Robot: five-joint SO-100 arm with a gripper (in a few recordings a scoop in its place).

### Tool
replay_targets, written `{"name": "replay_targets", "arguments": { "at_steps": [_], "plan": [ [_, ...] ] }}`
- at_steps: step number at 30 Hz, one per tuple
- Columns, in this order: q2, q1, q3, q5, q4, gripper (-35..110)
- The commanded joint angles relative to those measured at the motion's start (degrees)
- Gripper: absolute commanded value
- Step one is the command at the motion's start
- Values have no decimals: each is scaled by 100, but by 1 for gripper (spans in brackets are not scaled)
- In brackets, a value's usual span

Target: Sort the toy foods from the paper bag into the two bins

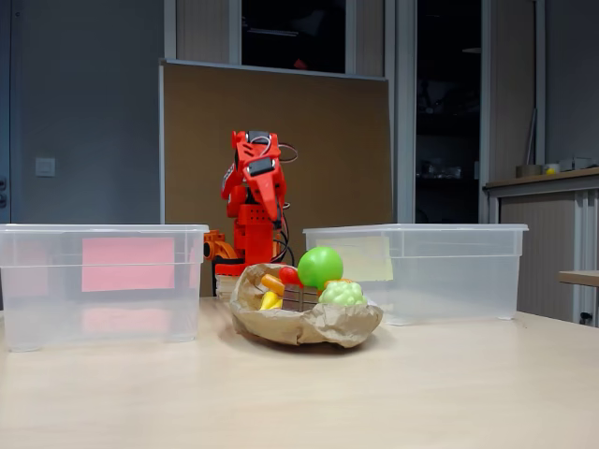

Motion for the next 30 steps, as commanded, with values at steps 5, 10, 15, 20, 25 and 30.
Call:
{"name": "replay_targets", "arguments": {
  "at_steps": [5,10,15,20,25,30],
  "plan": [
    [-2795,-237,-1767,0,-747,0],
    [-4526,-439,-2812,176,-1336,0],
    [-5449,-870,-3208,2610,-2241,0],
    [-6381,-1090,-4368,3366,-1934,0],
    [-7110,-1107,-4816,4008,-2531,0],
    [-7400,-967,-5019,4333,-2637,1]
  ]
}}
